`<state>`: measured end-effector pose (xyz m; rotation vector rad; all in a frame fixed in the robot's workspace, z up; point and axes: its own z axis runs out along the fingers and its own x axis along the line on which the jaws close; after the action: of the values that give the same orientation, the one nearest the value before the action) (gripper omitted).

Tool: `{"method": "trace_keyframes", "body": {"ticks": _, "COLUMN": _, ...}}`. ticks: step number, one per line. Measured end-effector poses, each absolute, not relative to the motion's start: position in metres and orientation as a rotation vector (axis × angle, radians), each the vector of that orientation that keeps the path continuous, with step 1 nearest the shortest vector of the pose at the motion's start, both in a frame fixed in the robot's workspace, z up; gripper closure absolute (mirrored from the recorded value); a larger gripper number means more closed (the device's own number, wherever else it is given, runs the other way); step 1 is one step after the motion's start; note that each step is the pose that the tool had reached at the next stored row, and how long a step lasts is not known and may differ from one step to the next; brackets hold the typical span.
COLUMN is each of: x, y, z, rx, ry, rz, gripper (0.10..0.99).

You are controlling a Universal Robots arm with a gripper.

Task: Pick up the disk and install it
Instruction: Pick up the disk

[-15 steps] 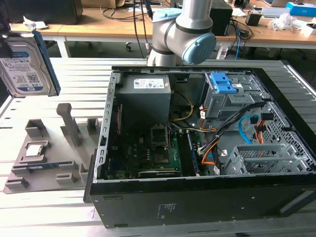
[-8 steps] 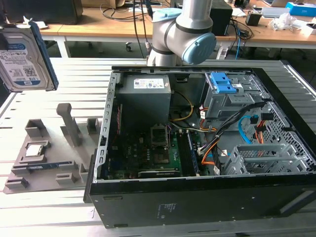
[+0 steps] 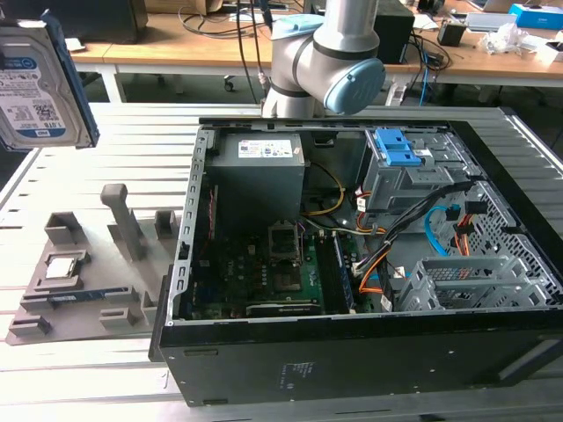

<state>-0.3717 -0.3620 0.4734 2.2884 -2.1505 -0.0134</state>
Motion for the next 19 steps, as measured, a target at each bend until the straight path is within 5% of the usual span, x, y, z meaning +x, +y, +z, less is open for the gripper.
{"method": "trace_keyframes", "body": {"ticks": 19, "x": -0.372, "y": -0.361, "z": 0.508, "rx": 2.288, "ry": -2.15, "rz": -0.013, "gripper": 0.718}}
